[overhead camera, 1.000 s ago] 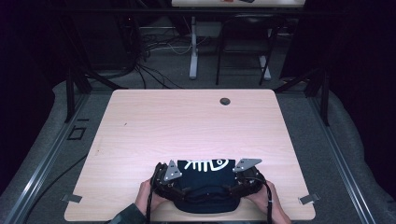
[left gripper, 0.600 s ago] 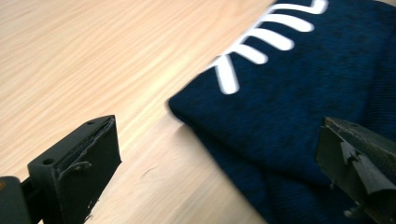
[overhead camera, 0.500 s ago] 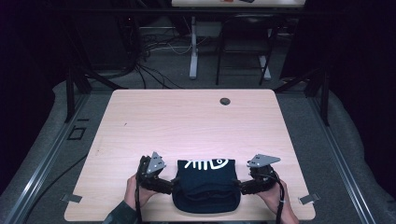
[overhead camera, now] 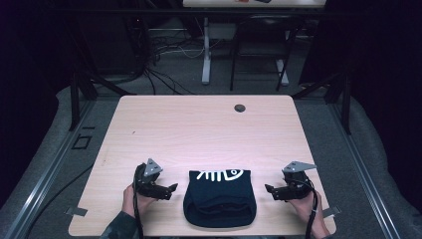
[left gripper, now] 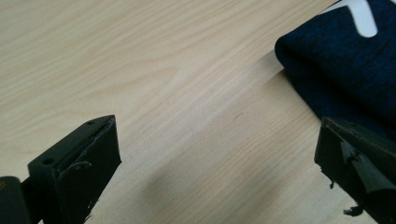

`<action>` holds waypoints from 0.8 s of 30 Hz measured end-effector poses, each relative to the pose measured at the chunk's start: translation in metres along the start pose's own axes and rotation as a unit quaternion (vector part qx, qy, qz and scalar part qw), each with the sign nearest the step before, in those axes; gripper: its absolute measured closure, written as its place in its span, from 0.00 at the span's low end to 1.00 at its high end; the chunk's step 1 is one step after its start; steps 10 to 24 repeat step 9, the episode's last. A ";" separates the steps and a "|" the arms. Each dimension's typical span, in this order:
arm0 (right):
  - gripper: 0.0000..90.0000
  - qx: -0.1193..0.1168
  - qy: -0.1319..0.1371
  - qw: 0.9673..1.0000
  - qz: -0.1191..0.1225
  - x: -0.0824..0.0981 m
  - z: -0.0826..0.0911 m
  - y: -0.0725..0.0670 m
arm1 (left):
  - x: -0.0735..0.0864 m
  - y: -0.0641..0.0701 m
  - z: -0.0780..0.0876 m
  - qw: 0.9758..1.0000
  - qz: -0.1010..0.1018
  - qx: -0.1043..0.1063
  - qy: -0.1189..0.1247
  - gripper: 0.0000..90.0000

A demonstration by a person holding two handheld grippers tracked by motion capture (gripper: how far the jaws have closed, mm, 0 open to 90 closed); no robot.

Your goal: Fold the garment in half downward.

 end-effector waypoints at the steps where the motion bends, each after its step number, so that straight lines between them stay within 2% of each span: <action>1: 0.12 0.000 -0.001 1.000 -0.004 0.001 -0.002 0.002 | 0.001 -0.001 -0.001 1.000 0.001 0.002 -0.003 0.00; 4: 0.12 -0.001 -0.002 1.000 -0.010 0.002 -0.005 0.006 | 0.001 -0.001 -0.004 1.000 0.008 0.011 -0.005 0.00; 9: 0.12 0.002 -0.014 1.000 -0.020 0.006 -0.012 0.014 | 0.002 -0.002 -0.007 1.000 0.008 0.012 -0.009 0.00; 24: 0.12 0.002 -0.014 1.000 -0.020 0.006 -0.012 0.014 | 0.002 -0.002 -0.007 1.000 0.008 0.012 -0.009 0.00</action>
Point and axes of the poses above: each handheld gripper's, and its own axes: z roughly backward along the jaws, x roughly out of its underside, y roughly to its right, the point moved 8 cm from there along -z, roughly forward along the jaws, and after that the axes turned 13 degrees about -y, right-handed, at the moved point
